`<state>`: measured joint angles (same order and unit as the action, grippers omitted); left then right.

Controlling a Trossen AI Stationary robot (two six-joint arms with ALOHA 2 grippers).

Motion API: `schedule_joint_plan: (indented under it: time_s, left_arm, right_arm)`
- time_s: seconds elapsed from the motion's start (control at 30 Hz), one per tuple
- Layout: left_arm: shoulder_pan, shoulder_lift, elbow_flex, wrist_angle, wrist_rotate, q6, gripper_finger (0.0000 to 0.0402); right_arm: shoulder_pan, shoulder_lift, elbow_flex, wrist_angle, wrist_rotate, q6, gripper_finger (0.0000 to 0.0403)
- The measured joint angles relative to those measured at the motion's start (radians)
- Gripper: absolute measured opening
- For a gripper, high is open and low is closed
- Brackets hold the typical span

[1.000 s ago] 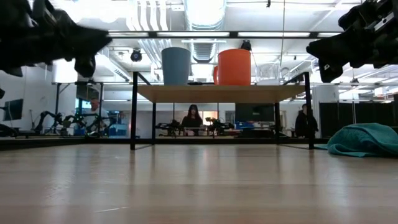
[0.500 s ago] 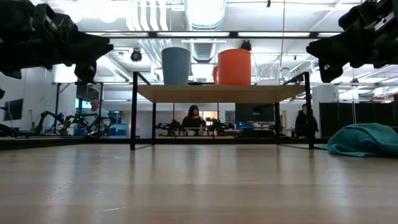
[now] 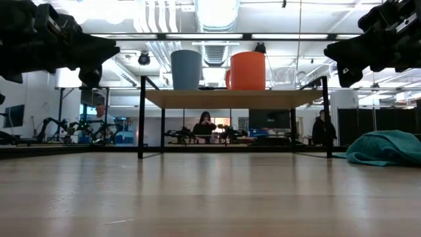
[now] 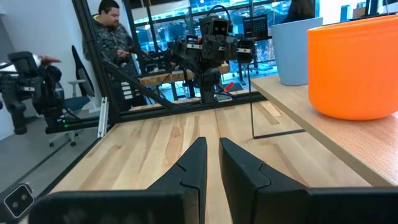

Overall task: Stack small to large cups/mugs on shelf
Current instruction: Return to Home Position

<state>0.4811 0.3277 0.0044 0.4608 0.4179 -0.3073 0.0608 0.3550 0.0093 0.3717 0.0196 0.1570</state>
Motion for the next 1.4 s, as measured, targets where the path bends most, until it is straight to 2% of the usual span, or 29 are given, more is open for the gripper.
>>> schedule_joint_plan:
  time_s: [0.5,1.4]
  left_arm:
    - [0.001,-0.15,0.0,0.001,0.0,0.0,0.0076]
    - [0.001,-0.158,0.0,0.001,0.0,0.0,0.0076]
  right_arm:
    - [0.0,0.0,0.0,0.0,0.0,0.0,0.0038]
    - [0.0,0.0,0.0,0.0,0.0,0.0,0.0038]
